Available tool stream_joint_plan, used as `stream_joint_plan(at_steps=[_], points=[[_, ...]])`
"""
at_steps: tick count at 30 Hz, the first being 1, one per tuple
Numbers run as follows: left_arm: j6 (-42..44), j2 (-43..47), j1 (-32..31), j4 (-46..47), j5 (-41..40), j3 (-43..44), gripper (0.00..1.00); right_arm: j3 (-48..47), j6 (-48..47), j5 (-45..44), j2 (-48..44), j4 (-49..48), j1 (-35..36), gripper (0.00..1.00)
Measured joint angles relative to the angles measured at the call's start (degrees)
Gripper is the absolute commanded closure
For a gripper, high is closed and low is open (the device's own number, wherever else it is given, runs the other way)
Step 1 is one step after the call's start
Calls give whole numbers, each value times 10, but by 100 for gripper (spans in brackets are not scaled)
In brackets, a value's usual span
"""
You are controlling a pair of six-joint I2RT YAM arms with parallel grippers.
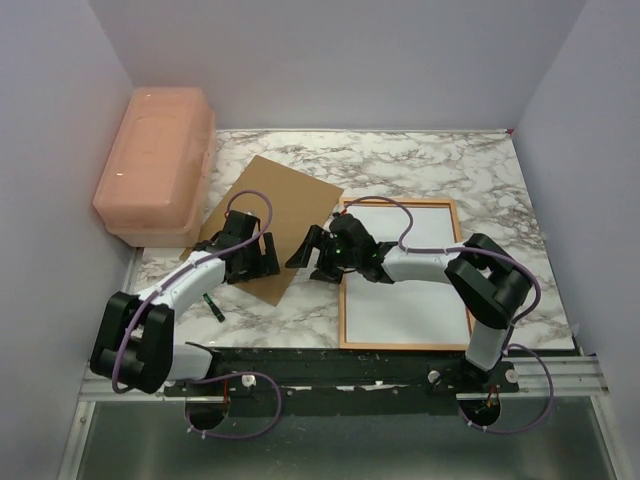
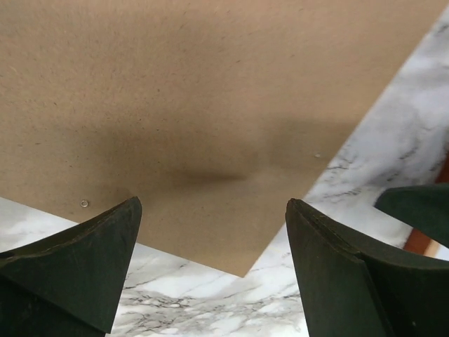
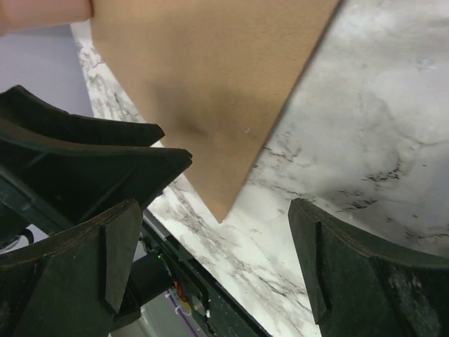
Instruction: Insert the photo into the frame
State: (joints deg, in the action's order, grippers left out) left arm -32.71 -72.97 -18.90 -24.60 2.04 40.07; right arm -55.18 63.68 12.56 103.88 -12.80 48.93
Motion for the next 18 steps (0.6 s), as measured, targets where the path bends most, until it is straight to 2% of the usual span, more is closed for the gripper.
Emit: stream_joint_plan(at_steps=[4,10,18], points=[[-9,-48,3,5,5,1,15,-4,5,-17,4,24,0,6],[-10,-65,7,0,43,21,15,-7,8,-40,0,54,-9,6],[-30,-106,4,31,116,38,15,-7,3,-68,-56,94,-20,5]])
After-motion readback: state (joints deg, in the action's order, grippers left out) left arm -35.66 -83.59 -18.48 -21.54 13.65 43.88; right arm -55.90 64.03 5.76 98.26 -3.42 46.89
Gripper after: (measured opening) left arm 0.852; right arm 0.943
